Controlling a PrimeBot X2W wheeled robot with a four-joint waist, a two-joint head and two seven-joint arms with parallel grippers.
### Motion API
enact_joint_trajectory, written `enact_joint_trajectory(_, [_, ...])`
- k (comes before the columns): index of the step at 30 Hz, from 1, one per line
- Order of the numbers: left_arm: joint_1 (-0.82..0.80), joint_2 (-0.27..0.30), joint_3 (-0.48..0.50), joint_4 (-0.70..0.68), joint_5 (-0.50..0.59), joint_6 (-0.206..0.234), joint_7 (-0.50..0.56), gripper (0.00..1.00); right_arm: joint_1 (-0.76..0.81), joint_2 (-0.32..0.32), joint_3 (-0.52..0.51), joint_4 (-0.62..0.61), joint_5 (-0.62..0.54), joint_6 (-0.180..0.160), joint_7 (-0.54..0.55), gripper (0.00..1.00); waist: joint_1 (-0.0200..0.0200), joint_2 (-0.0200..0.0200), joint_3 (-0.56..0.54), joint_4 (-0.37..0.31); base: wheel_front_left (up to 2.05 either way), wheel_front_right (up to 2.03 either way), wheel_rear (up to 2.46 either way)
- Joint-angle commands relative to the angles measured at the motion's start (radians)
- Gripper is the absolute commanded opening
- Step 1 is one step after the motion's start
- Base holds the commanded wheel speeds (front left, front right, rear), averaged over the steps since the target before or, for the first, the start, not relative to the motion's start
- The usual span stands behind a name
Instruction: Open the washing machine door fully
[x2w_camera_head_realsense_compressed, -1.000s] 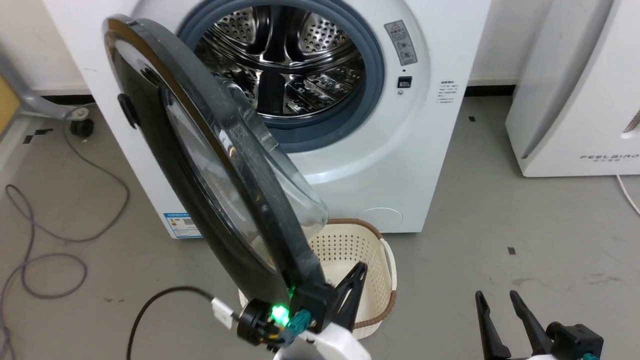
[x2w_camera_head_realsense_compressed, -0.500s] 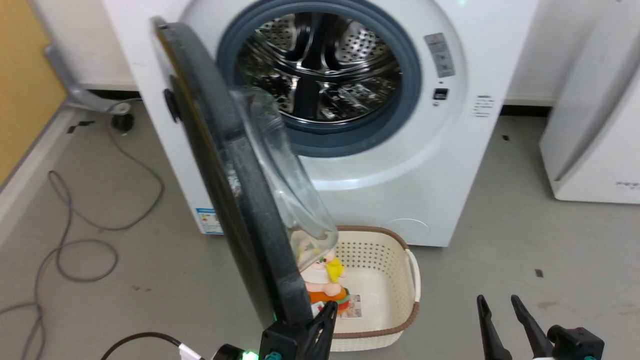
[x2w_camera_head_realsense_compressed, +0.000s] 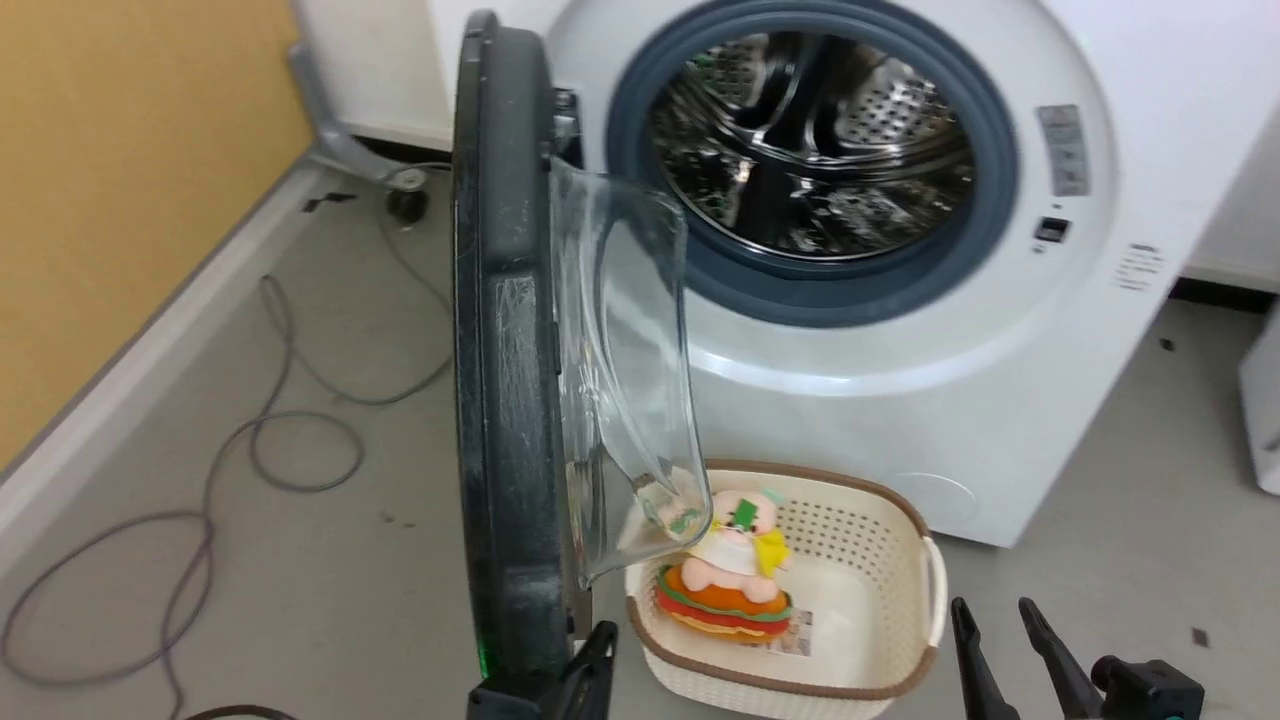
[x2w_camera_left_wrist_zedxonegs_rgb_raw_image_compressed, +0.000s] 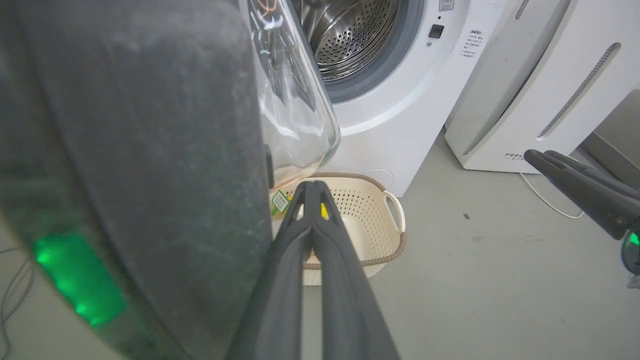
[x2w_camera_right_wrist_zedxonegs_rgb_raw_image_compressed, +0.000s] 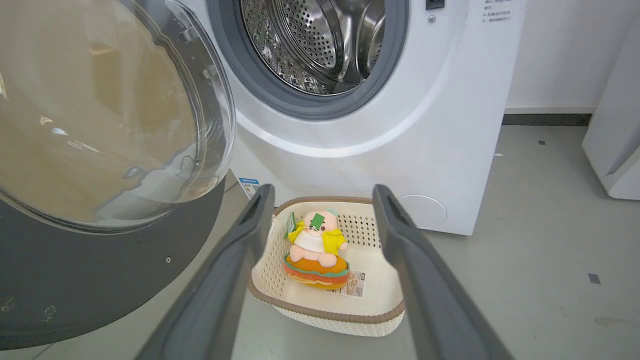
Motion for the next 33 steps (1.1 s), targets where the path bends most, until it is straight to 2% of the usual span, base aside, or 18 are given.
enact_joint_trajectory(1, [0.013, 0.010, 0.011, -0.003, -0.002, 0.009, -0.003, 0.00, 0.006, 0.003, -0.001, 0.000, 0.001, 0.001, -0.004, 1.00, 0.0000, -0.0001, -0.001, 0.034, 0.00, 0.00, 0.00])
enact_joint_trajectory(10, [0.017, 0.049, 0.122, 0.015, -0.026, 0.062, -0.055, 0.00, -0.005, 0.003, -0.003, 0.009, 0.003, 0.001, -0.004, 1.00, 0.0000, -0.0001, 0.007, 0.083, 0.00, 0.00, 0.00])
enact_joint_trajectory(18, [-0.029, 0.096, 0.280, 0.108, -0.085, 0.074, -0.152, 0.00, -0.016, 0.003, 0.011, 0.028, 0.010, 0.001, -0.004, 1.00, 0.0000, -0.0001, 0.014, 0.065, 0.00, 0.00, 0.00])
enact_joint_trajectory(25, [-0.081, 0.157, 0.410, 0.221, -0.157, 0.035, -0.224, 0.00, -0.020, 0.003, 0.005, 0.039, 0.002, 0.001, -0.004, 1.00, 0.0000, -0.0001, 0.027, 0.038, 0.00, 0.00, 0.00])
enact_joint_trajectory(33, [-0.182, 0.213, 0.514, 0.407, -0.218, -0.046, -0.275, 0.00, -0.032, 0.003, 0.004, 0.046, -0.007, 0.001, -0.004, 1.00, 0.0000, -0.0001, 0.039, 0.009, 0.00, 0.00, 0.00])
